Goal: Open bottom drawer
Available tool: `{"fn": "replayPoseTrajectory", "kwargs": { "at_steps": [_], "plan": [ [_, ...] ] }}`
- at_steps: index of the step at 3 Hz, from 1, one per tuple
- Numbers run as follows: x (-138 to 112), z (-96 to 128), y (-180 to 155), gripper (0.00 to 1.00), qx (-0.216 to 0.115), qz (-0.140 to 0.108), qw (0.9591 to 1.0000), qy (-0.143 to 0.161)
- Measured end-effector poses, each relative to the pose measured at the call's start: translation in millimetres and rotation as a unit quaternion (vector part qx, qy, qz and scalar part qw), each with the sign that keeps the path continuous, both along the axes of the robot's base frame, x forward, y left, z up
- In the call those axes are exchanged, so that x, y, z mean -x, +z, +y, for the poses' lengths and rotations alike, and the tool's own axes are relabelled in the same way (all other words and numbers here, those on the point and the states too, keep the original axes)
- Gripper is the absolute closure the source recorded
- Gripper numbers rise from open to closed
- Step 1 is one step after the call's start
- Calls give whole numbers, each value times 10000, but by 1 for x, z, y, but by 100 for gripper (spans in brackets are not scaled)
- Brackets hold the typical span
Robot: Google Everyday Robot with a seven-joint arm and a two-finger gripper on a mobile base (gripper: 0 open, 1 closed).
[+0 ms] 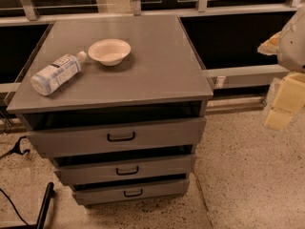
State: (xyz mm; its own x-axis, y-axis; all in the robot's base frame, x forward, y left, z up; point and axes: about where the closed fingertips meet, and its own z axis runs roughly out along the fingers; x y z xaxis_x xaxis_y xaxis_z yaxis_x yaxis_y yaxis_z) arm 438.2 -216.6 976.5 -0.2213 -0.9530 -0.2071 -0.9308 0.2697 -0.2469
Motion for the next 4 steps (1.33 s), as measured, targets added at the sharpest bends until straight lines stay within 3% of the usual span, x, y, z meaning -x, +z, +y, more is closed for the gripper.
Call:
{"fn": "replayPoseTrajectory", "kwargs": {
  "at_steps": [2, 3, 4],
  "plan": [
    [7, 5, -12, 0, -131, -20, 9999, 2],
    [39, 39, -48, 0, -808, -126, 9966, 40],
    [55, 95, -128, 0, -1722, 7, 9848, 237]
  ]
}}
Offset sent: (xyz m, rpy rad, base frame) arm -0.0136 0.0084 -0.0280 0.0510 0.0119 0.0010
